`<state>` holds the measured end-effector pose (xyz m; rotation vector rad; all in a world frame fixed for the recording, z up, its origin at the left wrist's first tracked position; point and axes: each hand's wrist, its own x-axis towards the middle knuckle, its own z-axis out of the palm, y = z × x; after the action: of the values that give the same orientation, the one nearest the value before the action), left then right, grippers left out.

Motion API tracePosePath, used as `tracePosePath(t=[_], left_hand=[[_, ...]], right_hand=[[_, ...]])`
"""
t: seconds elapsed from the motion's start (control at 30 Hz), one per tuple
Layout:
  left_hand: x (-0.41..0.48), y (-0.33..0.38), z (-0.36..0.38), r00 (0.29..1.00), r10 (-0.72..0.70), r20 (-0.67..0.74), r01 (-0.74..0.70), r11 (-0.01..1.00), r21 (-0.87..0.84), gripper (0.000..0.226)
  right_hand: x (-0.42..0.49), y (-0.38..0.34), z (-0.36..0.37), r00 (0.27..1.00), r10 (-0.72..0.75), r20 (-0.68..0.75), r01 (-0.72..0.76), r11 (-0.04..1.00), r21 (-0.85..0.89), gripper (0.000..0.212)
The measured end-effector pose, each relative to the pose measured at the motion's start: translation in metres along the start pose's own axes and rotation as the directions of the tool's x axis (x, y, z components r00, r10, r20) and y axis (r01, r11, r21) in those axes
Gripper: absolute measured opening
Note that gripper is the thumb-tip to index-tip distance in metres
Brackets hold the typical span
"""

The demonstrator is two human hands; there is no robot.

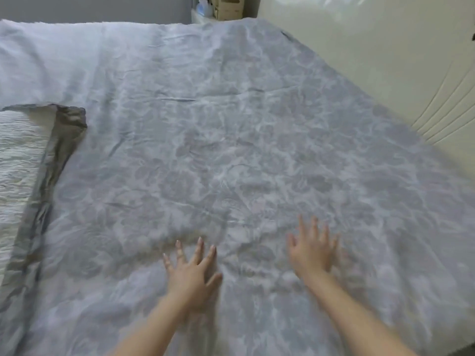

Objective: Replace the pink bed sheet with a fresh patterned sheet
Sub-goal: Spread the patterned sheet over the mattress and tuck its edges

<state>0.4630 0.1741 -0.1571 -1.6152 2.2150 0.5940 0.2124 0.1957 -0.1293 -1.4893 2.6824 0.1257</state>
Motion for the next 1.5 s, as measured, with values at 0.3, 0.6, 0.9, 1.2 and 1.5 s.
tracePosePath(t=[0.3, 0.6, 0.9, 1.2, 1.5], left_hand=[[0.114, 0.162, -0.015, 0.974, -0.058, -0.218, 0.04, 0.996, -0.086, 0.083], [0.232, 0.42, -0.036, 0.949, 0.217, -0.228, -0.237, 0.969, -0.063, 0.07], [0.222, 0.485, -0.027, 0.917, 0.313, -0.248, -0.316, 0.948, 0.029, 0.059], [0.119, 0.507, 0.007, 0.507, 0.86, -0.049, -0.826, 0.501, 0.258, 0.058], [0.03, 0.424, 0.047, 0.645, 0.716, 0.267, -0.76, 0.564, 0.322, 0.134]], right_hand=[[0.193, 0.206, 0.031, 0.961, -0.277, -0.025, 0.27, 0.951, -0.148, 0.08], [0.28, 0.349, -0.002, 0.974, 0.129, -0.186, -0.122, 0.991, 0.048, 0.054], [0.258, 0.537, 0.013, 0.94, 0.337, -0.051, -0.339, 0.94, -0.039, 0.066], [0.112, 0.418, 0.014, 0.979, -0.204, -0.008, 0.204, 0.979, -0.017, 0.056], [0.022, 0.415, 0.015, 0.637, 0.613, 0.468, -0.69, 0.182, 0.7, 0.065]])
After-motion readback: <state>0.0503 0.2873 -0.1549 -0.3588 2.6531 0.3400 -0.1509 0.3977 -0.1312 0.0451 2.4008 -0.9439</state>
